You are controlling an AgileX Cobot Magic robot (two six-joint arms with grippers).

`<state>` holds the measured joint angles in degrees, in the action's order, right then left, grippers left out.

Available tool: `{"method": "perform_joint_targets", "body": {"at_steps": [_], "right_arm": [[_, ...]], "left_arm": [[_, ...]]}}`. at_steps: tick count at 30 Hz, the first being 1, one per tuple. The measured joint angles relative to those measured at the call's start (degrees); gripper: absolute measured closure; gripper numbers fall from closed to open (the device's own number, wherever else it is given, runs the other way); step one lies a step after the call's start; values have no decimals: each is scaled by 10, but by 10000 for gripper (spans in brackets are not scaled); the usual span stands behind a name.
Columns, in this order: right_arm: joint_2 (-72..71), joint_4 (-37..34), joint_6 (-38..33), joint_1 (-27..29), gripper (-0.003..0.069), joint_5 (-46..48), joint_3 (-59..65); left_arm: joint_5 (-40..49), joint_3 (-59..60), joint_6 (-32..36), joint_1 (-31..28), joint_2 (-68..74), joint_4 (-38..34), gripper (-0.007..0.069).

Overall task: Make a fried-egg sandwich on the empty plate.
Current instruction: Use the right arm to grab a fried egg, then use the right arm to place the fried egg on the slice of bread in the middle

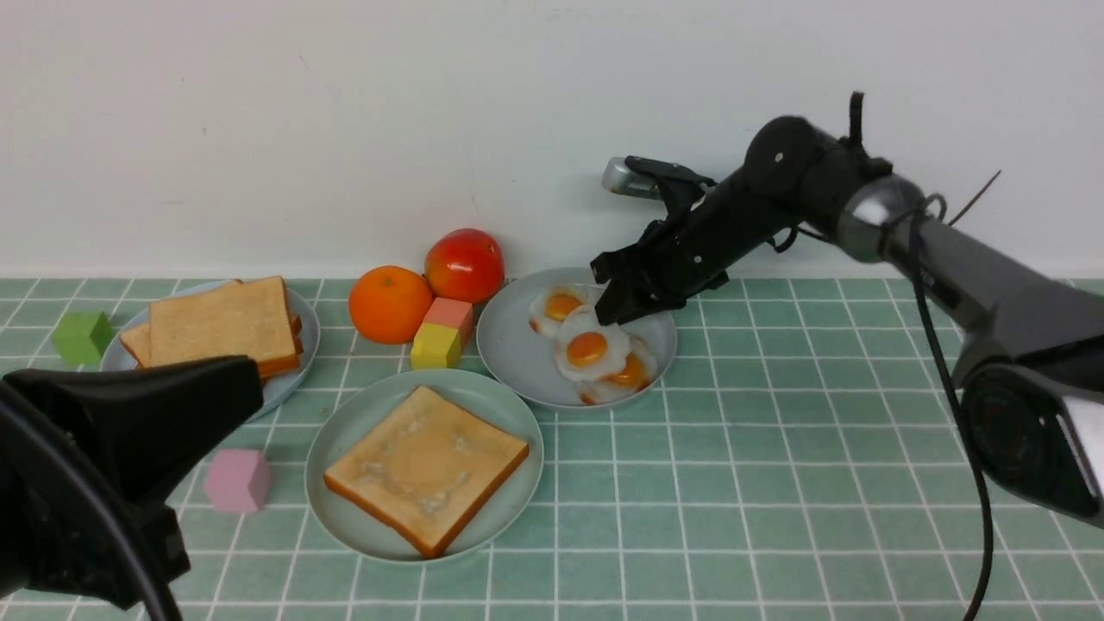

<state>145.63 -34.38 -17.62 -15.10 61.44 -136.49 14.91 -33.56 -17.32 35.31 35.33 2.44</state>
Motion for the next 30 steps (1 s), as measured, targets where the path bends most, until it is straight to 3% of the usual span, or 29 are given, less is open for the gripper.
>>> {"method": "perform_joint_targets", "body": {"at_steps": [6, 10, 13, 19, 30], "right_arm": [[-88, -6, 0, -5, 567, 82, 1], [-136, -12, 3, -40, 567, 86, 30], [-163, -24, -5, -104, 567, 86, 105], [-152, -45, -9, -169, 567, -17, 176], [-92, -84, 1, -170, 567, -99, 184]], "left_arm": [[63, 0, 0, 0, 0, 42, 638], [96, 0, -1, 0, 0, 72, 638], [124, 0, -7, 0, 0, 81, 637], [134, 0, -6, 0, 0, 83, 637], [133, 0, -6, 0, 0, 84, 637]]}}
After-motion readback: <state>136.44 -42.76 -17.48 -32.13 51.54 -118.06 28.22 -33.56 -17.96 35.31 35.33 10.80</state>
